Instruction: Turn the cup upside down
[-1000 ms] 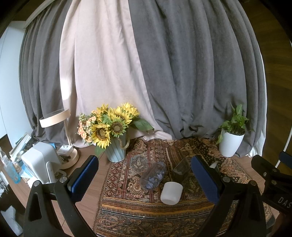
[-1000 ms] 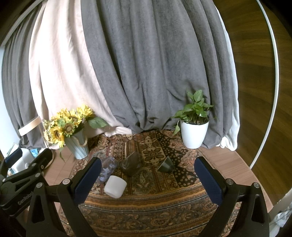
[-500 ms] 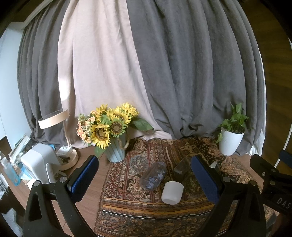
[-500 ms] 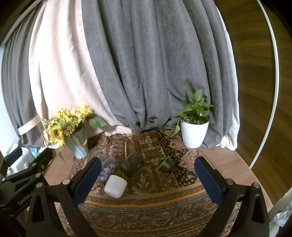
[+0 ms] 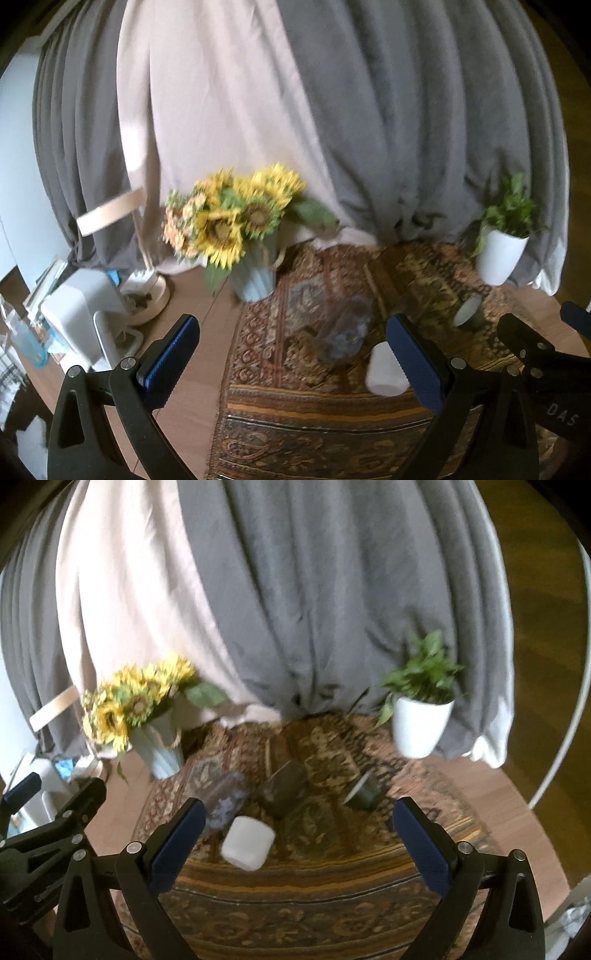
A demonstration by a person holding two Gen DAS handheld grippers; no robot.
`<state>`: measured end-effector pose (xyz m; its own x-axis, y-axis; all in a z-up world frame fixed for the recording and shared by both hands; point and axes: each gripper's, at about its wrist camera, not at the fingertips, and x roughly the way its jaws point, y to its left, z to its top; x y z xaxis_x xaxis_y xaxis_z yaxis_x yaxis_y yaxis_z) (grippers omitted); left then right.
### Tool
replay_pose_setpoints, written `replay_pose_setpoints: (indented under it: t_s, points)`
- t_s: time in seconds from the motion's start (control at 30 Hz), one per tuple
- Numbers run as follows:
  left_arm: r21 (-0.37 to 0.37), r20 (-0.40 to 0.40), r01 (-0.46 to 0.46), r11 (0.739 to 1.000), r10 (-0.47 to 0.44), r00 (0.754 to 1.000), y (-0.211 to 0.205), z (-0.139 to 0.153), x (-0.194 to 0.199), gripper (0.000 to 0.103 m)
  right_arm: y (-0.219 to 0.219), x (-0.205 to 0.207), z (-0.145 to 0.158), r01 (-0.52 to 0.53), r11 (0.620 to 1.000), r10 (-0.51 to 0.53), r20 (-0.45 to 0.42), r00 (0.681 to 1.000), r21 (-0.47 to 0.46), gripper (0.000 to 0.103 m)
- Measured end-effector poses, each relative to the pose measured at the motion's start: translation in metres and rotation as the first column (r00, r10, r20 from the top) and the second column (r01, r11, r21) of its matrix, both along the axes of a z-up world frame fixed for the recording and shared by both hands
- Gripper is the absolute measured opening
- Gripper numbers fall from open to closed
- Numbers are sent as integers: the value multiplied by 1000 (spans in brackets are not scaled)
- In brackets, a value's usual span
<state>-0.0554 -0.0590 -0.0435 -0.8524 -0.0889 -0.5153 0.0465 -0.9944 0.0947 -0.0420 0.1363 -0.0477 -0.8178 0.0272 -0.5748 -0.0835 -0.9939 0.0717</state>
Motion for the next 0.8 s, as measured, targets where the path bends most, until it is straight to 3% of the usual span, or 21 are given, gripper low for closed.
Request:
replay_pose_setpoints:
  t_s: [0.23, 0.47, 0.8]
  points:
    - [-28, 79, -53, 998, 55, 995, -25, -37, -29, 103, -23, -48, -46, -34, 998, 41, 138, 990, -53, 102]
    - [-38, 157, -92, 995, 97, 983, -42, -72, -52, 103, -42, -82, -87, -48, 996, 62, 220, 974, -69, 102]
    - [-65, 214, -98, 993, 110, 971, -51, -102, -75, 103, -49, -125, -138, 25, 992, 19, 334, 943, -127, 101]
